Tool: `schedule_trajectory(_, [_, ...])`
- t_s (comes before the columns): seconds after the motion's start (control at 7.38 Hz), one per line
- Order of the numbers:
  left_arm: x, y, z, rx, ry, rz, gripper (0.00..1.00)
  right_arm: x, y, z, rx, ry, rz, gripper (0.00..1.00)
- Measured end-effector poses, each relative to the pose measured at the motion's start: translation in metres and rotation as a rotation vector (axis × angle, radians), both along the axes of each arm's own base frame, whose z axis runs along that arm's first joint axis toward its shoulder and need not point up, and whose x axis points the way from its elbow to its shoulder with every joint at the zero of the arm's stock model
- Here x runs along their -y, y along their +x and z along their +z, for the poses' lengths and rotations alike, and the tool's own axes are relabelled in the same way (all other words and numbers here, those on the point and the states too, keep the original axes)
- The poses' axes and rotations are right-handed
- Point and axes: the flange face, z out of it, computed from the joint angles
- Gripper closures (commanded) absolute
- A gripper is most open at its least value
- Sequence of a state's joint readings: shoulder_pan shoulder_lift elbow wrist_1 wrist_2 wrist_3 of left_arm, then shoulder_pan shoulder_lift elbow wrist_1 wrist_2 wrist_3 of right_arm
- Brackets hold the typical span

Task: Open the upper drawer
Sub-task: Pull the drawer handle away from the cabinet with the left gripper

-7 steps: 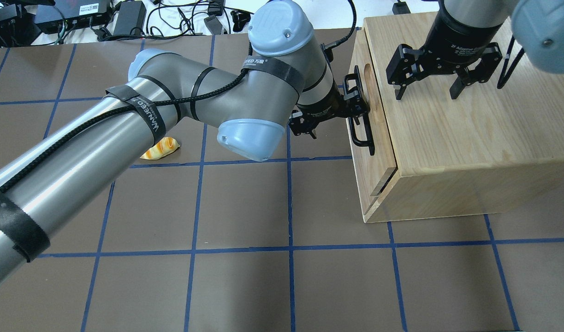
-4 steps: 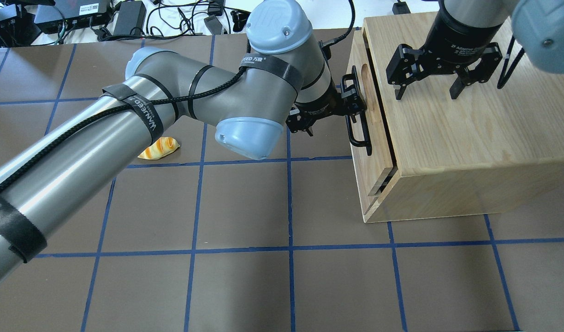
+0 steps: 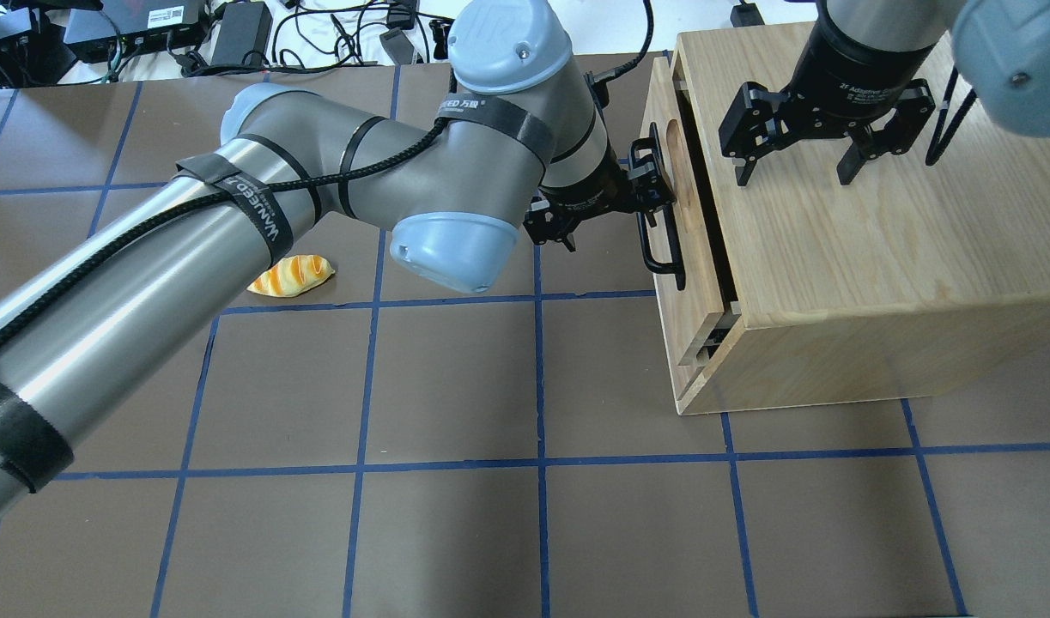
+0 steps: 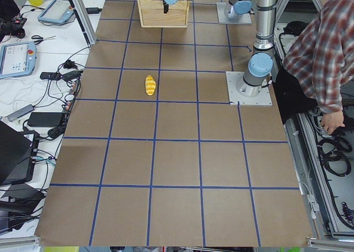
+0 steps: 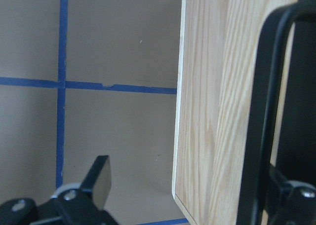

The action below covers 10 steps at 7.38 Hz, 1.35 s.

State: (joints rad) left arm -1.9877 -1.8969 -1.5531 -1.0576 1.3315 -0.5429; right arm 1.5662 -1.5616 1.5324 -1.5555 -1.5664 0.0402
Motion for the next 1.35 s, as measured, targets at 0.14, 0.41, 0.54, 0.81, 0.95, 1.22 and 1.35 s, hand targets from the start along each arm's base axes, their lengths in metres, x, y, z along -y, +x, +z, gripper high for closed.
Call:
schedule_trajectory(0.14, [0.003, 0.005, 0.001, 0.004, 0.001, 0.000, 0.00, 0.000, 0.000, 0.000, 0.000, 0.000, 0.000, 0.00])
schedule_trajectory(0.41, [0.009, 0.021, 0.005, 0.024, -0.001, -0.002, 0.00, 0.000, 0.000, 0.000, 0.000, -0.001, -0.001, 0.00])
schedule_trajectory(0.54, [0.011, 0.026, 0.006, 0.031, 0.000, -0.003, 0.00, 0.000, 0.000, 0.000, 0.000, -0.001, -0.001, 0.00])
schedule_trajectory(0.81, [0.017, 0.042, 0.009, 0.040, 0.004, -0.007, 0.00, 0.000, 0.000, 0.001, 0.000, -0.001, -0.002, 0.00])
schedule_trajectory(0.95, [0.018, 0.048, 0.011, 0.043, 0.006, -0.009, 0.00, 0.000, 0.000, 0.001, 0.000, -0.001, -0.002, 0.00])
schedule_trajectory(1.22, [0.019, 0.053, 0.013, 0.047, 0.007, -0.017, 0.00, 0.000, 0.000, 0.001, 0.000, -0.001, -0.004, 0.00])
schedule_trajectory(1.35, [0.020, 0.055, 0.013, 0.054, 0.007, -0.023, 0.00, 0.000, 0.000, 0.001, 0.000, -0.001, -0.004, 0.00])
